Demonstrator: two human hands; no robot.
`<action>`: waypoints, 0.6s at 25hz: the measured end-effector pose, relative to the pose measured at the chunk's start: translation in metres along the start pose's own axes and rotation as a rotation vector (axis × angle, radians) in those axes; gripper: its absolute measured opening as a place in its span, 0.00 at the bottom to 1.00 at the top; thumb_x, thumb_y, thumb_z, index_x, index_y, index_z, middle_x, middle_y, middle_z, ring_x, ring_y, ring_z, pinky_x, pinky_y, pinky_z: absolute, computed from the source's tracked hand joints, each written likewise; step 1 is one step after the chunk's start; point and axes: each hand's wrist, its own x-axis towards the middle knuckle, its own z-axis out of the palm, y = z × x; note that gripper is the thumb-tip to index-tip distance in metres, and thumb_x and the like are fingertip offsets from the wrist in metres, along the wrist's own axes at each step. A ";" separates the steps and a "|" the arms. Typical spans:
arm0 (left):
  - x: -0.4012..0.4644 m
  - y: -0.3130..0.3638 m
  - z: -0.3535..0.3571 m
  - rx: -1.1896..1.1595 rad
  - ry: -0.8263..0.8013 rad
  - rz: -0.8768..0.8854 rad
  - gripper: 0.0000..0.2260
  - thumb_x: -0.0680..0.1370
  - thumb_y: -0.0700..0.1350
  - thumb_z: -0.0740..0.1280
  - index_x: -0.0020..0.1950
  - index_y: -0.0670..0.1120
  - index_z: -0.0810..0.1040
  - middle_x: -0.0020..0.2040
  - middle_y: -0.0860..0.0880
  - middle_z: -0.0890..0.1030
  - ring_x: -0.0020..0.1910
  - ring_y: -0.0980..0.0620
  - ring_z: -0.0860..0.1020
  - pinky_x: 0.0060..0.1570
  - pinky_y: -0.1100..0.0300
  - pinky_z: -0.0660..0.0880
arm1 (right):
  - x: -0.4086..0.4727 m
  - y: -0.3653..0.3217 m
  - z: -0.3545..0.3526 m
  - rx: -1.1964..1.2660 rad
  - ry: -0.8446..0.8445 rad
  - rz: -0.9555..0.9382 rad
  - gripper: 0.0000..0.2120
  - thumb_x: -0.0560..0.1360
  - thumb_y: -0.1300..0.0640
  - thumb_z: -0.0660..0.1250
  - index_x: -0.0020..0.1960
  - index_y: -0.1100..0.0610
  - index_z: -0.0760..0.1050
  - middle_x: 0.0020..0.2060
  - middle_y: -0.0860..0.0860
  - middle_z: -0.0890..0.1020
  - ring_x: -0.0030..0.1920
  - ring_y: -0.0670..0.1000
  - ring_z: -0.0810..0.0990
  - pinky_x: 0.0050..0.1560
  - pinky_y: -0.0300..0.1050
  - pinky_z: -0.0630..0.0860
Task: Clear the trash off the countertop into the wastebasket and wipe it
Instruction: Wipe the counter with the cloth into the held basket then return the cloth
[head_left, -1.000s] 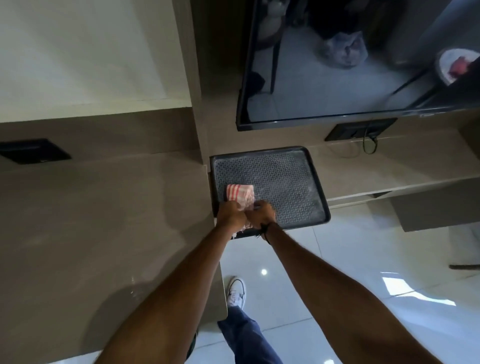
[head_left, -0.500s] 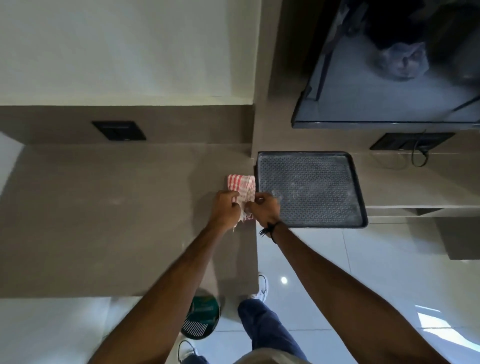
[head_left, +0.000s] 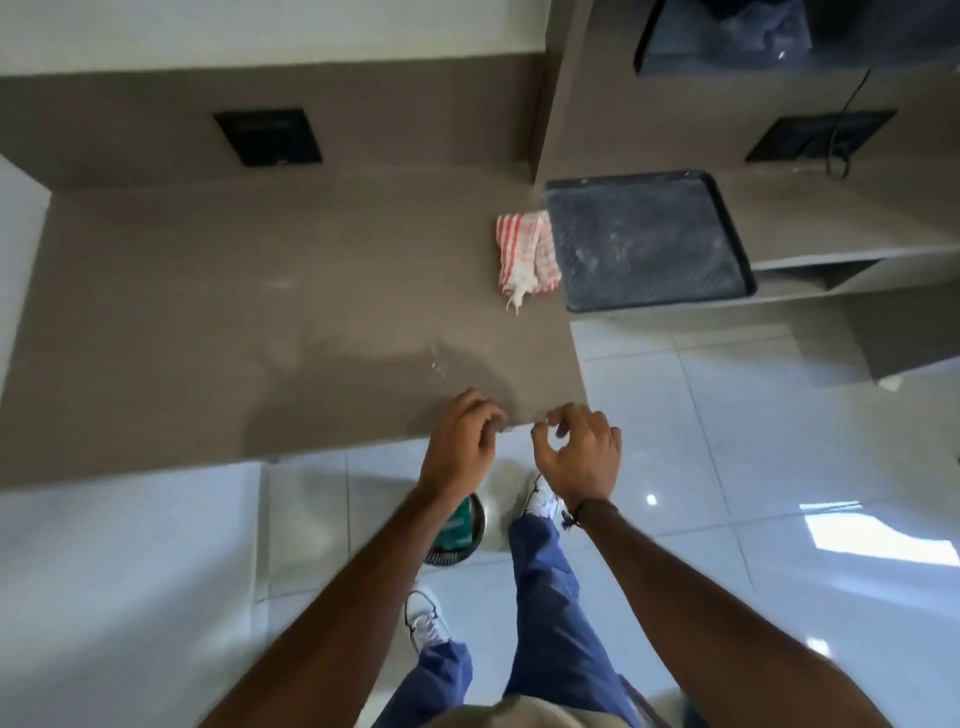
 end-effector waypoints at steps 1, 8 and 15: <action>-0.023 -0.016 0.006 0.013 -0.018 -0.010 0.10 0.77 0.32 0.64 0.50 0.41 0.85 0.52 0.45 0.82 0.51 0.48 0.81 0.53 0.54 0.80 | -0.027 0.005 0.015 -0.003 -0.040 0.005 0.08 0.70 0.48 0.68 0.38 0.51 0.75 0.33 0.45 0.78 0.39 0.53 0.77 0.45 0.50 0.70; -0.122 -0.174 0.101 0.136 -0.239 -0.194 0.10 0.80 0.37 0.66 0.59 0.40 0.83 0.61 0.44 0.83 0.60 0.46 0.82 0.57 0.51 0.84 | -0.127 0.067 0.177 -0.015 -0.405 0.280 0.11 0.73 0.43 0.65 0.50 0.49 0.76 0.39 0.47 0.84 0.45 0.53 0.83 0.46 0.47 0.79; -0.147 -0.323 0.215 0.071 -0.090 -0.724 0.11 0.80 0.41 0.66 0.60 0.38 0.80 0.58 0.39 0.81 0.57 0.41 0.81 0.46 0.52 0.80 | -0.130 0.160 0.341 -0.050 -0.690 0.612 0.26 0.72 0.48 0.70 0.65 0.59 0.73 0.59 0.57 0.81 0.53 0.58 0.81 0.42 0.45 0.76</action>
